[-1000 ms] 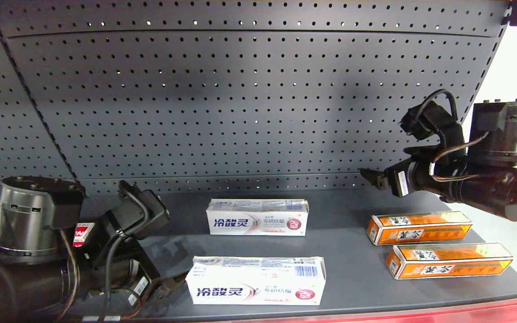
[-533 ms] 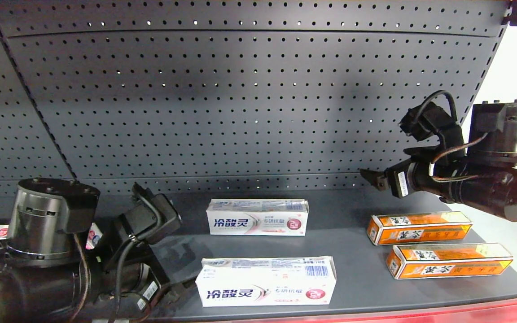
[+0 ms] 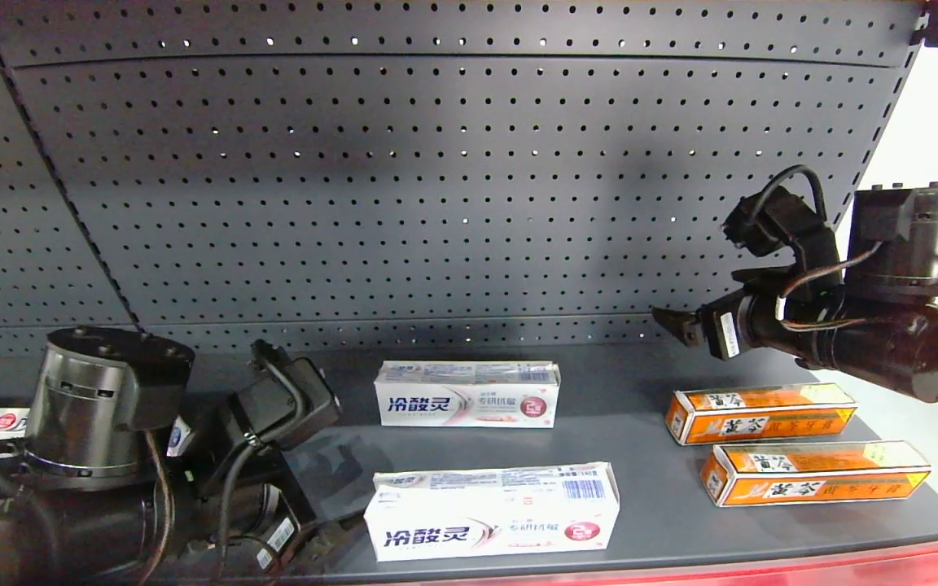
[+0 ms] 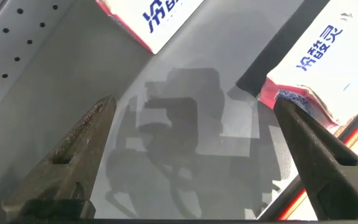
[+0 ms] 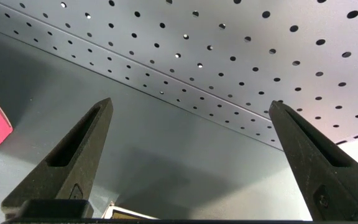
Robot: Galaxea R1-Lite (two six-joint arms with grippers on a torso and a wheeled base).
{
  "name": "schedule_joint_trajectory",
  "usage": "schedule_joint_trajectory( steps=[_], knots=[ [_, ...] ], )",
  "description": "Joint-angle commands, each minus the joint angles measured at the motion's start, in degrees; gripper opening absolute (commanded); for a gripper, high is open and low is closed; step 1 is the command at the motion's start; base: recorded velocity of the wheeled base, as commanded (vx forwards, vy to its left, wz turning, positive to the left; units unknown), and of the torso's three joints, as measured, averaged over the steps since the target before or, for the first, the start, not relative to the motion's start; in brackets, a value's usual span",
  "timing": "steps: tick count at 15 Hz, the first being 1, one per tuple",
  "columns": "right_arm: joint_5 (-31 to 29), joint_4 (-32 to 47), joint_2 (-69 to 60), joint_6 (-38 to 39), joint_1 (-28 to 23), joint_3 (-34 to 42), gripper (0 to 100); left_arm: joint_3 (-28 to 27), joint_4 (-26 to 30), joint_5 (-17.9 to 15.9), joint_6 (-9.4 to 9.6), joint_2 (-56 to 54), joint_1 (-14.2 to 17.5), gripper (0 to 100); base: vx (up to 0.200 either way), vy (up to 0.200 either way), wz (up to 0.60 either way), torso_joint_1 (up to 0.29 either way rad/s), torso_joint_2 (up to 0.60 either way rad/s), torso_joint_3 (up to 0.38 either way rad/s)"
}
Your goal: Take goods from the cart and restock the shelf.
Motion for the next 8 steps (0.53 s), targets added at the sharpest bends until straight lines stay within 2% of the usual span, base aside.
schedule_joint_trajectory(
  steps=[1, 4, 6, 8],
  knots=[
    [0.01, -0.03, 0.17, -0.03, 0.04, -0.02, 100, 0.08, -0.06, 0.05, -0.01, 0.17, -0.11, 100, 0.0, 0.0, 0.0, 0.0, 0.0, 0.0],
    [0.01, -0.03, 0.17, -0.03, -0.05, -0.02, 100, 0.61, -0.06, 0.14, -0.27, -0.71, 0.86, 100, 0.0, 0.0, 0.0, 0.0, 0.0, 0.0],
    [0.18, -0.03, 0.26, -0.03, -1.1, 0.07, 100, 0.35, 0.03, 0.76, -2.29, -4.05, 3.5, 100, 0.0, 0.0, 0.0, 0.0, 0.0, 0.0],
    [0.18, -0.03, 1.14, -0.03, -1.28, -0.46, 100, -2.29, -0.06, 1.37, -2.65, -2.9, 8.07, 100, 0.0, 0.0, 0.0, 0.0, 0.0, 0.0]
  ],
)
